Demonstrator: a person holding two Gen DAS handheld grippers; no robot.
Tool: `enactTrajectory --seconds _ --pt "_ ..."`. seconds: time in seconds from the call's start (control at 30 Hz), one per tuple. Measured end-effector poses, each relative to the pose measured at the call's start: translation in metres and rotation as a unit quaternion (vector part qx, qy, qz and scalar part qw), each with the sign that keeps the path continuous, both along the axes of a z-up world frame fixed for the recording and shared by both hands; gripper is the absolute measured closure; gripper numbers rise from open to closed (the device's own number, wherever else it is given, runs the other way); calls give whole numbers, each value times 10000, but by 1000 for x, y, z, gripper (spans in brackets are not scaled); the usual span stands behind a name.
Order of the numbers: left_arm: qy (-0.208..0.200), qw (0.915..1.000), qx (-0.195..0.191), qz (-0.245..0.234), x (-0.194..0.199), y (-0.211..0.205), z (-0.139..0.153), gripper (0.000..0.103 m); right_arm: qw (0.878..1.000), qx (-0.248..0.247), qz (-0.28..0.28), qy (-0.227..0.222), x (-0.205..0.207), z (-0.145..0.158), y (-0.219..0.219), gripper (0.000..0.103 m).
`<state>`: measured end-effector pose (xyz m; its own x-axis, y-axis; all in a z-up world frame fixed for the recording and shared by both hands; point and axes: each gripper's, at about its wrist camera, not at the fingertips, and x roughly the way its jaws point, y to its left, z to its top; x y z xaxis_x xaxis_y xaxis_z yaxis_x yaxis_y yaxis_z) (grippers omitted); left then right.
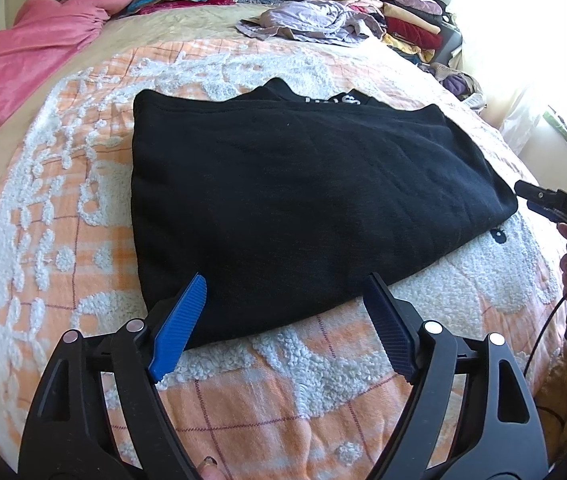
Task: Fold small clothes
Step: 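Move both open tools to the edge of the folded black sweatshirt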
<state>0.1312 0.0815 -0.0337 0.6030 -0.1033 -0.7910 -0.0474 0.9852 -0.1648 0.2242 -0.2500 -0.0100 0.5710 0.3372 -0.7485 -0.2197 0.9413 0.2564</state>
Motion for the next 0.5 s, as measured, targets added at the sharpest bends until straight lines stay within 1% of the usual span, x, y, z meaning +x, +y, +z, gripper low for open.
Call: enactTrajectory --seconds 0.03,0.1,0.13,0.17,0.2,0.37,0.5 --pt "-24 10000 -77 5 -1 1 3 20 10000 -26 39 -68 -2 2 2 5" --pt "-56 9998 -180 14 -2 3 7 17 9996 -22 136 -235 -6 7 6 5" --pt "-78 9998 -167 23 -2 5 9 11 9993 -4 198 -306 -8 9 9 5" --pt "-111 9999 -113 45 -3 5 11 10 9984 2 323 -457 -13 15 16 5" --pt "-138 9999 -61 72 -3 6 13 10 9984 2 323 -457 -13 15 16 5" --pt "-191 9995 27 268 -2 18 18 10 9926 -108 840 -867 -32 28 46 5" --pt "-258 9976 290 571 0 33 22 10 9859 -41 1373 -951 -47 33 79 5"
